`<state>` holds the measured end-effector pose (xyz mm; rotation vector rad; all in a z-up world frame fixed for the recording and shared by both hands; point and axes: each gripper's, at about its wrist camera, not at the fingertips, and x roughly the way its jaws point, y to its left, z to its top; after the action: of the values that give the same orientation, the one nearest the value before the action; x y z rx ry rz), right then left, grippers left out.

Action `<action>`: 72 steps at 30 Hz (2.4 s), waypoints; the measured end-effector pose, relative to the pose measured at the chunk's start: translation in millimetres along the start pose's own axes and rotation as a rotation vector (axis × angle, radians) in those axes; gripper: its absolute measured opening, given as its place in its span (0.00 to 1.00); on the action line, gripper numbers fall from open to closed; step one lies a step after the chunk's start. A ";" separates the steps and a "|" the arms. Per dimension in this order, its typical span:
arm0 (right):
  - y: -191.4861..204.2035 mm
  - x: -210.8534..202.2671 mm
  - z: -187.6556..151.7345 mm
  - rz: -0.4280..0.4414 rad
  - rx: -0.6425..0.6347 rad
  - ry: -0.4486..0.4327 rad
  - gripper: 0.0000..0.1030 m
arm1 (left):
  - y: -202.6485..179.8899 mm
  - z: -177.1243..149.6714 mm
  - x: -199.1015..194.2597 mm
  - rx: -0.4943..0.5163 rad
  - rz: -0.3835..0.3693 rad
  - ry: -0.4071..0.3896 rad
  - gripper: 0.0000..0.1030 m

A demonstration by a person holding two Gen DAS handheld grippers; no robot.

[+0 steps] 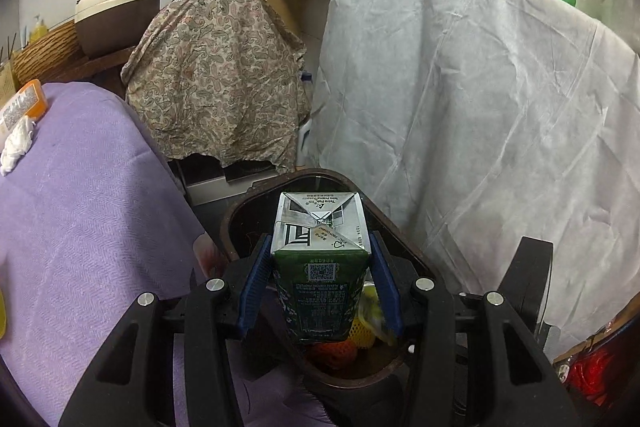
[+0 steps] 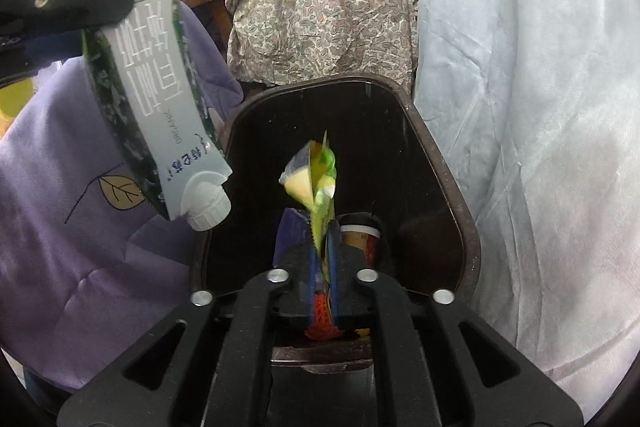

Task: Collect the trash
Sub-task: 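Open both grippers to drop the carton and wrapper into the bin, then grasp the yellow chip can with the right gripper and lift it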

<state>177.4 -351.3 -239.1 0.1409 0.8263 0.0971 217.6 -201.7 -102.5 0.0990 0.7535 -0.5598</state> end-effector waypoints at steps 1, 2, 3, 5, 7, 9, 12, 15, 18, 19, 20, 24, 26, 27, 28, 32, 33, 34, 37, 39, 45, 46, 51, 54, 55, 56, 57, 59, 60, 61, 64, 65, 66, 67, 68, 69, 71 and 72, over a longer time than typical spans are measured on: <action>0.4 -0.4 -0.6 -0.003 -0.002 -0.001 0.28 | 0.8 0.2 1.0 0.000 0.001 0.002 0.47; 1.3 -1.1 -1.2 -0.007 -0.002 -0.003 0.38 | 1.1 0.5 2.2 -0.001 0.001 0.004 0.47; 1.2 -4.9 -2.9 -0.018 0.001 -0.015 0.54 | 1.1 0.3 3.6 -0.001 0.002 0.007 0.47; 0.7 -12.0 -6.2 -0.030 0.005 -0.043 0.58 | 0.6 0.5 7.5 0.002 0.003 0.015 0.47; -0.4 -15.1 -7.1 -0.027 0.014 -0.041 0.61 | -1.4 0.5 13.5 0.001 0.001 0.030 0.47; -0.9 -17.5 -8.1 -0.021 0.020 -0.043 0.64 | -3.7 2.2 20.7 0.002 -0.007 0.049 0.47; 1.4 -26.8 -12.3 -0.037 0.008 -0.053 0.68 | -8.5 3.9 30.0 0.015 -0.008 0.064 0.47; 0.9 -33.8 -15.1 -0.043 0.017 -0.060 0.70 | -12.5 7.2 40.5 0.029 -0.021 0.074 0.47; -1.1 -40.6 -20.6 -0.043 0.032 -0.056 0.70 | -15.1 6.8 47.7 0.040 -0.033 0.082 0.47; -1.8 -40.4 -20.5 -0.045 0.037 -0.052 0.70 | -15.6 6.1 49.5 0.042 -0.037 0.086 0.47; -2.1 -41.0 -22.1 -0.049 0.041 -0.045 0.70 | -15.5 4.7 51.1 0.042 -0.049 0.091 0.47; -5.3 -44.5 -28.4 -0.054 0.050 -0.034 0.70 | -16.7 2.8 47.8 0.055 -0.055 0.065 0.72; -6.9 -45.0 -29.4 -0.055 0.056 -0.033 0.71 | -16.0 3.9 42.3 0.051 -0.062 0.034 0.76; -7.6 -45.4 -29.2 -0.056 0.062 -0.034 0.71 | -15.6 5.0 40.1 0.045 -0.065 0.028 0.79; -8.3 -46.0 -29.1 -0.055 0.065 -0.037 0.71 | -15.1 6.0 38.6 0.041 -0.066 0.027 0.80; -7.7 -48.5 -27.9 -0.056 0.070 -0.051 0.74 | -11.4 8.9 31.6 0.014 -0.066 0.017 0.82; -7.3 -49.1 -27.4 -0.057 0.069 -0.053 0.74 | -10.1 9.1 29.2 0.006 -0.069 0.013 0.83; -7.0 -49.3 -27.1 -0.057 0.070 -0.055 0.74 | -9.1 8.6 27.1 0.001 -0.070 0.010 0.83; -7.0 -49.9 -26.9 -0.059 0.072 -0.057 0.75 | -7.4 8.1 20.8 -0.010 -0.060 0.004 0.85; -6.4 -49.9 -26.4 -0.059 0.075 -0.057 0.75 | -6.9 8.1 15.2 -0.017 -0.064 -0.002 0.86; -2.5 -52.9 -23.4 -0.047 0.069 -0.071 0.76 | -4.3 8.0 -7.9 -0.057 -0.100 -0.025 0.89; -0.8 -53.9 -22.5 -0.041 0.062 -0.074 0.77 | -4.7 8.1 -14.1 -0.062 -0.111 -0.032 0.89; 10.8 -61.3 -15.2 -0.018 0.036 -0.096 0.81 | -3.8 6.5 -44.3 -0.066 -0.143 -0.075 0.92; 17.9 -68.5 -8.1 0.009 0.023 -0.118 0.82 | 0.4 5.3 -65.3 -0.068 -0.159 -0.101 0.93; 20.6 -70.0 -6.2 0.015 0.020 -0.121 0.84 | 2.9 4.6 -72.8 -0.063 -0.159 -0.112 0.93; 23.5 -71.5 -3.9 0.021 0.016 -0.126 0.85 | 5.8 4.4 -79.7 -0.057 -0.156 -0.122 0.94; 26.6 -73.2 -1.5 0.028 0.012 -0.131 0.85 | 10.9 3.5 -89.0 -0.051 -0.147 -0.133 0.94; 33.8 -75.8 3.1 0.051 0.003 -0.136 0.85 | 21.2 1.9 -103.1 -0.054 -0.135 -0.147 0.94; 36.5 -77.6 4.4 0.064 0.000 -0.138 0.85 | 26.4 1.0 -108.6 -0.059 -0.132 -0.154 0.94; 39.4 -79.2 6.5 0.077 -0.005 -0.141 0.85 | 33.1 -0.2 -115.4 -0.065 -0.125 -0.161 0.94; 56.6 -84.1 16.0 0.110 -0.047 -0.155 0.85 | 54.8 -7.6 -136.3 -0.087 -0.094 -0.182 0.94; 61.3 -85.4 18.5 0.121 -0.058 -0.158 0.85 | 61.7 -10.0 -142.6 -0.096 -0.082 -0.187 0.94; 69.3 -87.7 23.2 0.143 -0.076 -0.163 0.85 | 71.2 -14.7 -151.2 -0.108 -0.060 -0.198 0.94; 76.4 -89.6 27.3 0.162 -0.092 -0.166 0.85 | 79.6 -19.6 -158.7 -0.116 -0.032 -0.206 0.94; 82.0 -91.1 30.2 0.175 -0.107 -0.170 0.85 | 87.4 -24.4 -165.3 -0.122 -0.001 -0.212 0.94; 91.5 -94.2 35.4 0.194 -0.134 -0.176 0.86 | 93.6 -27.8 -170.6 -0.128 0.023 -0.216 0.94; 106.3 -99.0 41.9 0.225 -0.178 -0.183 0.86 | 112.3 -38.3 -184.0 -0.158 0.083 -0.222 0.94; 117.8 -101.8 46.4 0.247 -0.211 -0.187 0.87 | 120.6 -42.1 -189.4 -0.173 0.103 -0.224 0.94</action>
<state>139.4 -253.5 -115.1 0.0515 0.6046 0.3969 141.6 -2.9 -19.4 -0.0841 0.5723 -0.3984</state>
